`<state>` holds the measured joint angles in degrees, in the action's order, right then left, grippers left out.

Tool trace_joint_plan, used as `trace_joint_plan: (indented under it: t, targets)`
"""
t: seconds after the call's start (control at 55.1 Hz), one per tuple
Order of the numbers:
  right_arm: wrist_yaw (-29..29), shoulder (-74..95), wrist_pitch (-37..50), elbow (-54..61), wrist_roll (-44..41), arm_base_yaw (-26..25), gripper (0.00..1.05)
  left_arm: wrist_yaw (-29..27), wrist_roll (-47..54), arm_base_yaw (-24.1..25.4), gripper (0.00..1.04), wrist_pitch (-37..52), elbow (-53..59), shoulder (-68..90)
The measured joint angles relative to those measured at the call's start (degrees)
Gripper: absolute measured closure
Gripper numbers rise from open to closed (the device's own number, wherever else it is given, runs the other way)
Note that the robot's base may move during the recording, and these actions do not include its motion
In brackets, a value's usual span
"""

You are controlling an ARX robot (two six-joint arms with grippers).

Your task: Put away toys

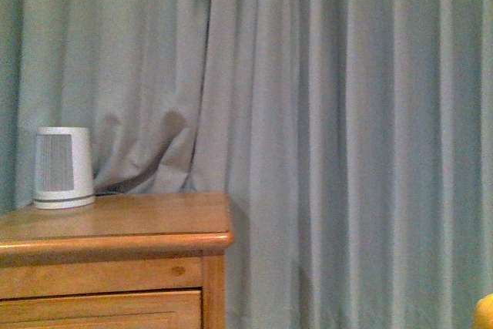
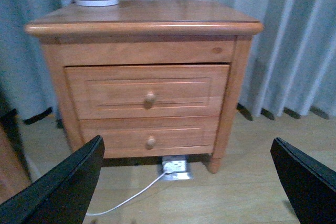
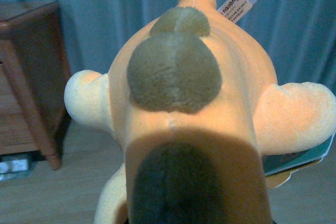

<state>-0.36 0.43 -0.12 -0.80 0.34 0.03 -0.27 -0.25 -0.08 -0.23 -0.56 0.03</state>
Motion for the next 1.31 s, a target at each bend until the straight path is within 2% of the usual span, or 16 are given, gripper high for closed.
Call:
trace_joint_plan:
  t: [1.307]
  targets:
    - [0.4, 0.0, 0.0, 0.0, 0.0, 0.0, 0.97, 0.3, 0.0, 0.0, 0.06, 0.0, 0.0, 0.0]
